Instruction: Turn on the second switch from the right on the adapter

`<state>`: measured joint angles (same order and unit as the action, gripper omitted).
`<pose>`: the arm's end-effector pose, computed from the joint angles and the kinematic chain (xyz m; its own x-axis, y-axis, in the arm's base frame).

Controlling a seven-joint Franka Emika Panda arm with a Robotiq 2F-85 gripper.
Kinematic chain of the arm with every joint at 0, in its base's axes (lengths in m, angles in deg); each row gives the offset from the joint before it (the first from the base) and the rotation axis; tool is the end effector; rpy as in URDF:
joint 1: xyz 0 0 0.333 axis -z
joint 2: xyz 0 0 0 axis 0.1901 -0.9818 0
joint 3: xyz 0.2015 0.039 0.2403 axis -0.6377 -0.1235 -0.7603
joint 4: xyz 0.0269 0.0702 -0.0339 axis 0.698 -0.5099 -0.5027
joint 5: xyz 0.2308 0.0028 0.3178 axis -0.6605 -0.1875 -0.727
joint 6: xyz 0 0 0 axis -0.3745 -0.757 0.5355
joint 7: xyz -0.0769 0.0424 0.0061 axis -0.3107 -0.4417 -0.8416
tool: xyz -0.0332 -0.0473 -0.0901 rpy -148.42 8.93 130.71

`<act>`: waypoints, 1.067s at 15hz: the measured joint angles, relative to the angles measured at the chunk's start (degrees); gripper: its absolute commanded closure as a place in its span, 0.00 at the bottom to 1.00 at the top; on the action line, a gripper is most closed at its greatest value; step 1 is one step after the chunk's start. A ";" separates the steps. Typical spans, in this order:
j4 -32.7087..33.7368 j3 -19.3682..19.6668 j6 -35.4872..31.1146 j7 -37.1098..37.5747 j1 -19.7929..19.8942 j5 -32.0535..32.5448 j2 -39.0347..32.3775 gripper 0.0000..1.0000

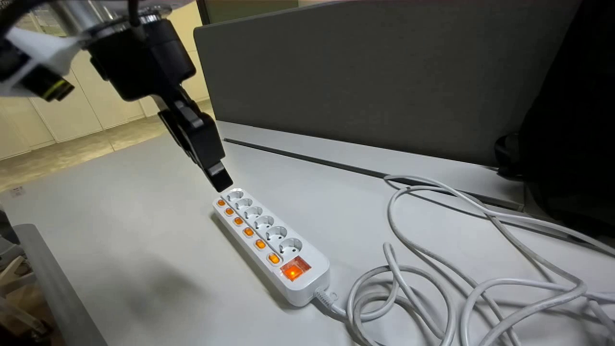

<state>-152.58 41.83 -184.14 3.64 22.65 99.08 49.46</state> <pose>0.4099 -0.0094 0.2846 0.9460 -0.2422 0.2154 -0.2663 -0.9596 0.0909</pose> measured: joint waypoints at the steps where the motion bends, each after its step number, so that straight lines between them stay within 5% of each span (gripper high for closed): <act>1: 0.03 0.46 -1.27 0.08 0.00 0.51 -0.88 1.00; 16: 0.11 5.05 -6.71 0.15 -1.65 -4.95 -5.55 1.00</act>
<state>-152.47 46.88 -190.85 3.79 21.00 94.14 43.90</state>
